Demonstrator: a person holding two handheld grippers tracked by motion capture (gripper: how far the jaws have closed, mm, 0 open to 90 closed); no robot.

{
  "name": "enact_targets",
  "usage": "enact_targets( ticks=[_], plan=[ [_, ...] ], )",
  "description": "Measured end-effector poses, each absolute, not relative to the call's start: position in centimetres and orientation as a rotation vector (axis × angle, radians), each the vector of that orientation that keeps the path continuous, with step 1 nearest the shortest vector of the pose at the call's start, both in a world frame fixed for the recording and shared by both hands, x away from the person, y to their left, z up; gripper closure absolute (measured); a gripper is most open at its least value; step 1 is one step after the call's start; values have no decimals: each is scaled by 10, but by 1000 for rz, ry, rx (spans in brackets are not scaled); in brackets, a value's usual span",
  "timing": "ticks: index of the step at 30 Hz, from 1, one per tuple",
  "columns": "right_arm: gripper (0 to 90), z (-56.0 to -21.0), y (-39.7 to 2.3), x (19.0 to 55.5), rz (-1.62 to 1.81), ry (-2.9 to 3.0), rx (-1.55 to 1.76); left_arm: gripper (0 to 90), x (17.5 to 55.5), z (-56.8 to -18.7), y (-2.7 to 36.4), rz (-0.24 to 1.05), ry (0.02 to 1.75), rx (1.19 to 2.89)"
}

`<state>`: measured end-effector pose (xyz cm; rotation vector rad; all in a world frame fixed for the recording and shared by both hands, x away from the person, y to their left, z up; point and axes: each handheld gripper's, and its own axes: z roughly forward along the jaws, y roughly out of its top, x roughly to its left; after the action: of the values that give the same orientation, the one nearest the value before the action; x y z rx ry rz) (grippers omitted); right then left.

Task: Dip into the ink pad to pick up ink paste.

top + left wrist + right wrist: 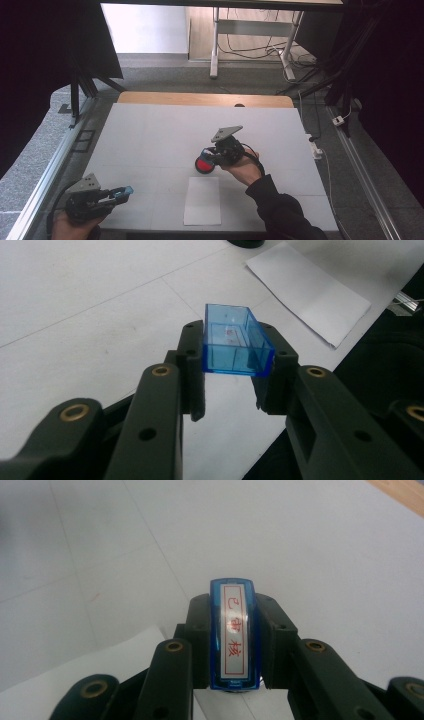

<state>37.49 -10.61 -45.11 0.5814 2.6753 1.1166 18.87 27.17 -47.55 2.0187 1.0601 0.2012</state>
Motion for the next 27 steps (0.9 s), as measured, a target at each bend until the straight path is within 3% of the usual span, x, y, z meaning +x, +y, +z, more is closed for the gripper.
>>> enact_targets(
  ticks=[27],
  plan=[
    [717, -476, -92, 391, 995, 2716, 583, 680, 188, -476, 271, 203, 1055, 2020]
  ],
)
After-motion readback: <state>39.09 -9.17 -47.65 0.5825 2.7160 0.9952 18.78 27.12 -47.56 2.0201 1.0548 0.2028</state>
